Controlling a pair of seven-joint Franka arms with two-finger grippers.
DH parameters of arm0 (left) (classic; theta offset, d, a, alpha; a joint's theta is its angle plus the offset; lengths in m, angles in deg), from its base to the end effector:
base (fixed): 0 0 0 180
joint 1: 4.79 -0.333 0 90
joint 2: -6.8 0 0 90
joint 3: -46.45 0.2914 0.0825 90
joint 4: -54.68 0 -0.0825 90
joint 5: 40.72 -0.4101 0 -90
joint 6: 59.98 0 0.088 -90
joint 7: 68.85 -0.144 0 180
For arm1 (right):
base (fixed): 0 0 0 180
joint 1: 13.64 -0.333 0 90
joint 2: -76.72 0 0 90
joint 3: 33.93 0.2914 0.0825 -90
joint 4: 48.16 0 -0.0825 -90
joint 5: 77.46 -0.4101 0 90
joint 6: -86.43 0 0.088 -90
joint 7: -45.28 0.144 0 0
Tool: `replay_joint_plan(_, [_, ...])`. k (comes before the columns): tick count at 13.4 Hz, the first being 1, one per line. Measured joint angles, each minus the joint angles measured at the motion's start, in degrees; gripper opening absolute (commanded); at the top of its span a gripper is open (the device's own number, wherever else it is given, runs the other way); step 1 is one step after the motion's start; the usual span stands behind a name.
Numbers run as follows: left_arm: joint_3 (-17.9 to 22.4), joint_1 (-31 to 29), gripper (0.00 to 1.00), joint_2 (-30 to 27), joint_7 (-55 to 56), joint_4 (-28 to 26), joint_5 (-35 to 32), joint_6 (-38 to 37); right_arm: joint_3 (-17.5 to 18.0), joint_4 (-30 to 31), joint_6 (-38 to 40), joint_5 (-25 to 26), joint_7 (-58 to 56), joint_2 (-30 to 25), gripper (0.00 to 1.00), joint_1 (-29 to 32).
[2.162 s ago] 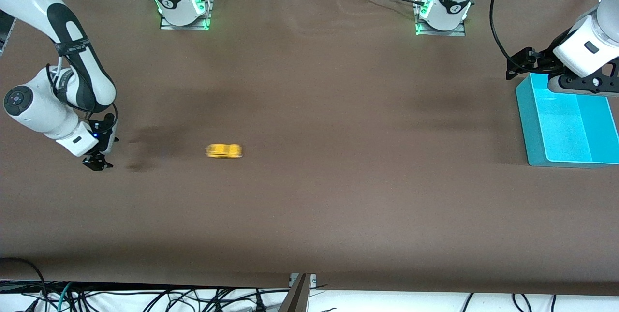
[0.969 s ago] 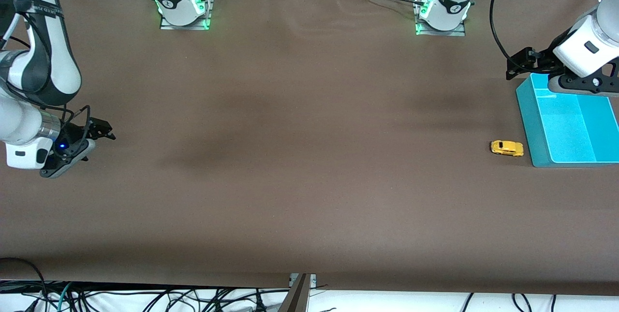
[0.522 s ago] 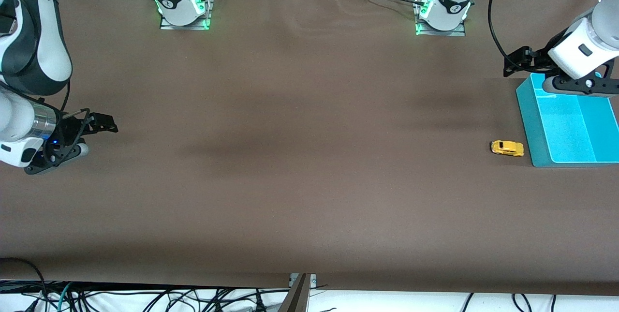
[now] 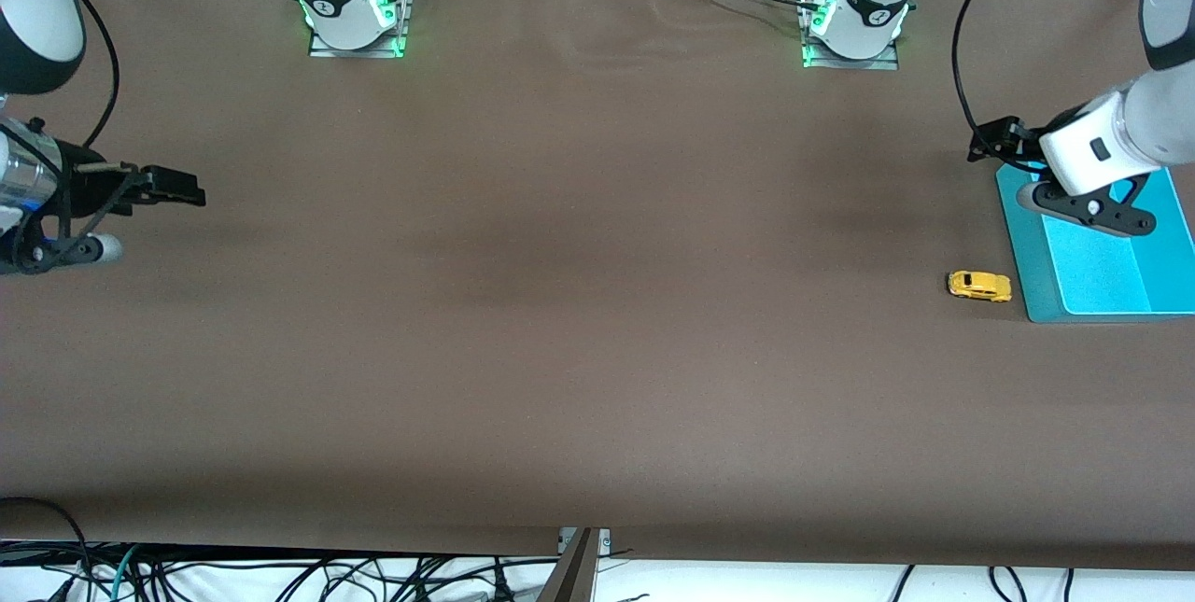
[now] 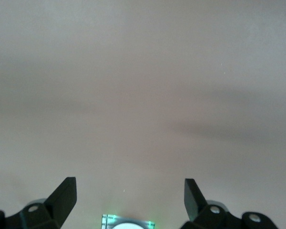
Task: Wind and store yellow beetle car
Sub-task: 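Lower the left gripper onto the yellow car beside the box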
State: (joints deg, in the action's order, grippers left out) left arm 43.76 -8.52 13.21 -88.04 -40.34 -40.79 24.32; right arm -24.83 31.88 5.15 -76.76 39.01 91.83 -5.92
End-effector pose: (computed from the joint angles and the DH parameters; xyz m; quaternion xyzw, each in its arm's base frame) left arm 0.5744 0.0114 0.4495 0.9764 -0.1562 -0.1462 0.0281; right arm 0.6220 0.0037 0.4791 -0.9906 -0.0658 0.1184 0.0198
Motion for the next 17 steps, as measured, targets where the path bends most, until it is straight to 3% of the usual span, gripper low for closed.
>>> replay_joint_plan(3, [0.28, -2.78, 1.00, 2.61, -10.68, -0.52, -0.79, 3.46, 0.04, 0.00, 0.10, 0.01, 0.09, -1.47, 1.00, 0.01])
replay_joint_plan(6, [0.31, -4.61, 1.00, 3.57, -21.48, -4.82, -2.89, 10.97, 0.11, 0.02, -1.01, 0.03, 0.27, -2.36, 1.00, -0.26])
replay_joint_plan(12, [0.41, -13.59, 1.00, 5.68, -44.88, -23.45, -3.47, 36.78, -1.15, 1.95, -1.80, 0.73, 0.96, -7.10, 1.00, -0.32])
replay_joint_plan(14, [0.38, -14.21, 1.00, 8.68, -53.15, -26.55, -3.47, 45.23, -2.51, 3.97, -1.82, 0.87, 0.95, -7.98, 1.00, -0.29])
replay_joint_plan(17, [0.10, -14.17, 1.00, 13.46, -65.31, -26.83, -3.48, 53.26, -3.88, 5.63, -1.85, 0.88, 1.19, -8.13, 1.00, -0.51])
